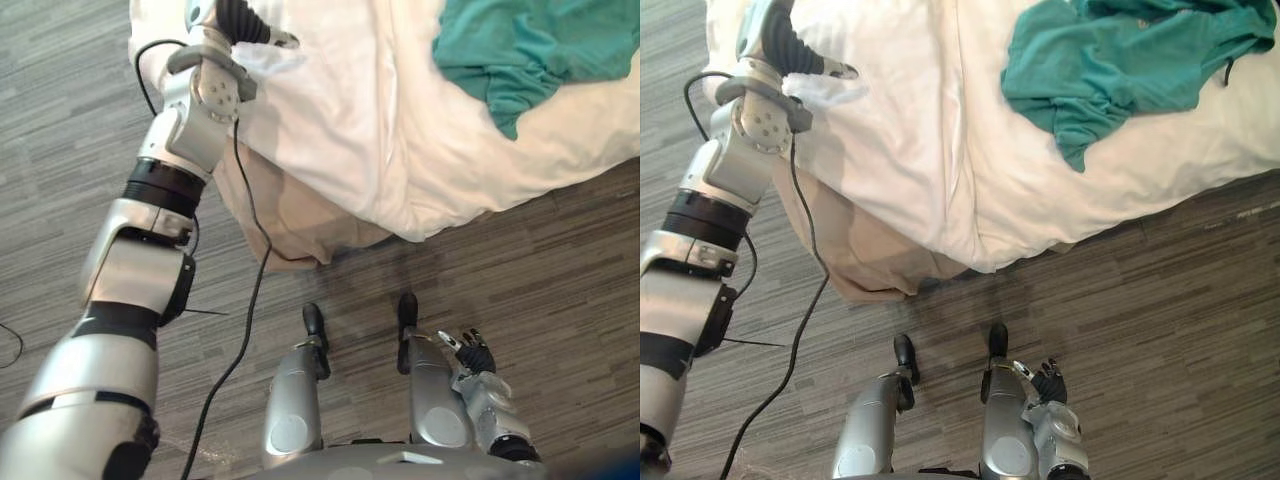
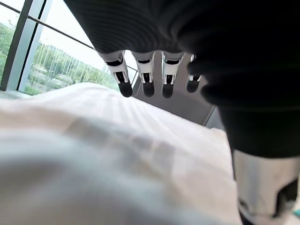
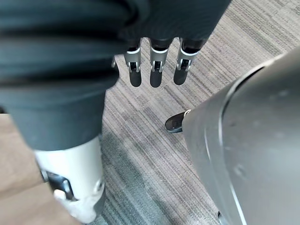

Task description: Tidy the bed and pick cloth on bed and put in laundry

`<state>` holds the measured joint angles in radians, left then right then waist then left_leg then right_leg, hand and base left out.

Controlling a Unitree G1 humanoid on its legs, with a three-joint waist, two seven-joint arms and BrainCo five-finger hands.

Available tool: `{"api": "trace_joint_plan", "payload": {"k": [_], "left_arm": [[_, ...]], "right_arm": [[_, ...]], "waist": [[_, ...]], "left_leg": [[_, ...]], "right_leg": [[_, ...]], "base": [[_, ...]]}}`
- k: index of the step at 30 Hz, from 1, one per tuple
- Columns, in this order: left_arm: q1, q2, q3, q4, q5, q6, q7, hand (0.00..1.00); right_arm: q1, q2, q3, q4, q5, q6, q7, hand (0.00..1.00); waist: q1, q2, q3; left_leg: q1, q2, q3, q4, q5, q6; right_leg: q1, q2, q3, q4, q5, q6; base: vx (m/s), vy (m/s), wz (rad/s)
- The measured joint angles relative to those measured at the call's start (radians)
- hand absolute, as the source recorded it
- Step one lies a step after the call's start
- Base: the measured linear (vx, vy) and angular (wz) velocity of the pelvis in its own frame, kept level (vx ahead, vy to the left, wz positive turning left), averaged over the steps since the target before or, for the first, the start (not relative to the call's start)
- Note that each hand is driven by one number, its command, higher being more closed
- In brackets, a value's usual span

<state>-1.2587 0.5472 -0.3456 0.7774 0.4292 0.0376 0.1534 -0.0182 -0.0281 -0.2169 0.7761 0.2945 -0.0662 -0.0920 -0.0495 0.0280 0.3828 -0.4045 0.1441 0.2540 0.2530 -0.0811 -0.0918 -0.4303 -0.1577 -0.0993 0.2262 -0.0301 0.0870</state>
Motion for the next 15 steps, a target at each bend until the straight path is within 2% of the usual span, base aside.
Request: {"api": "trace_joint_plan", "payload": {"k": [3, 7, 10, 13, 15], "left_arm": [[-0.02, -0.047, 0.004, 0.091, 0.035, 0.006, -0.046, 1.0], [-0.079, -0.083, 0.051, 0.151, 0.114, 0.034, -0.044, 1.0], [-0.087, -0.095, 0.053, 0.153, 0.114, 0.044, -0.045, 1.0], [-0.093, -0.103, 0.048, 0.147, 0.113, 0.046, -0.062, 1.0], [-0.095, -0.097, 0.004, 0.109, 0.113, 0.042, -0.07, 1.0]], "right_arm": [[-0.023, 0.004, 0.027, -0.01, 0.021, 0.001, 0.001, 0.0], [-0.063, 0.015, 0.038, -0.019, 0.079, 0.001, 0.0, 0.0], [-0.087, 0.013, 0.038, -0.022, 0.093, -0.002, 0.0, 0.0], [-0.094, 0.013, 0.038, -0.023, 0.106, -0.007, 0.0, 0.0], [-0.09, 0.012, 0.038, -0.022, 0.106, -0.007, -0.002, 0.0]], "waist": [[0.002, -0.006, 0.004], [0.01, -0.012, 0.007], [0.011, -0.012, 0.008], [0.01, -0.012, 0.007], [0.012, -0.014, 0.006]], "left_leg": [[-0.025, 0.02, 0.014, 0.02, 0.0, 0.0], [-0.062, 0.033, 0.039, 0.035, 0.0, 0.0], [-0.071, 0.037, 0.042, 0.048, -0.001, 0.001], [-0.075, 0.041, 0.047, 0.05, -0.028, 0.031], [-0.094, 0.038, 0.051, 0.059, -0.038, 0.039]], "right_leg": [[-0.022, 0.013, 0.0, 0.0, 0.029, -0.002], [-0.053, 0.019, -0.001, 0.0, 0.049, 0.0], [-0.056, 0.019, -0.001, -0.001, 0.063, 0.007], [-0.061, 0.024, -0.001, -0.004, 0.071, 0.015], [-0.068, 0.018, -0.002, -0.014, 0.071, 0.015]], "base": [[-0.04, -0.009, -0.11], [-0.06, 0.02, -0.01], [-0.06, 0.025, -0.02], [-0.08, 0.051, -0.05], [-0.07, 0.043, 0.07]]}}
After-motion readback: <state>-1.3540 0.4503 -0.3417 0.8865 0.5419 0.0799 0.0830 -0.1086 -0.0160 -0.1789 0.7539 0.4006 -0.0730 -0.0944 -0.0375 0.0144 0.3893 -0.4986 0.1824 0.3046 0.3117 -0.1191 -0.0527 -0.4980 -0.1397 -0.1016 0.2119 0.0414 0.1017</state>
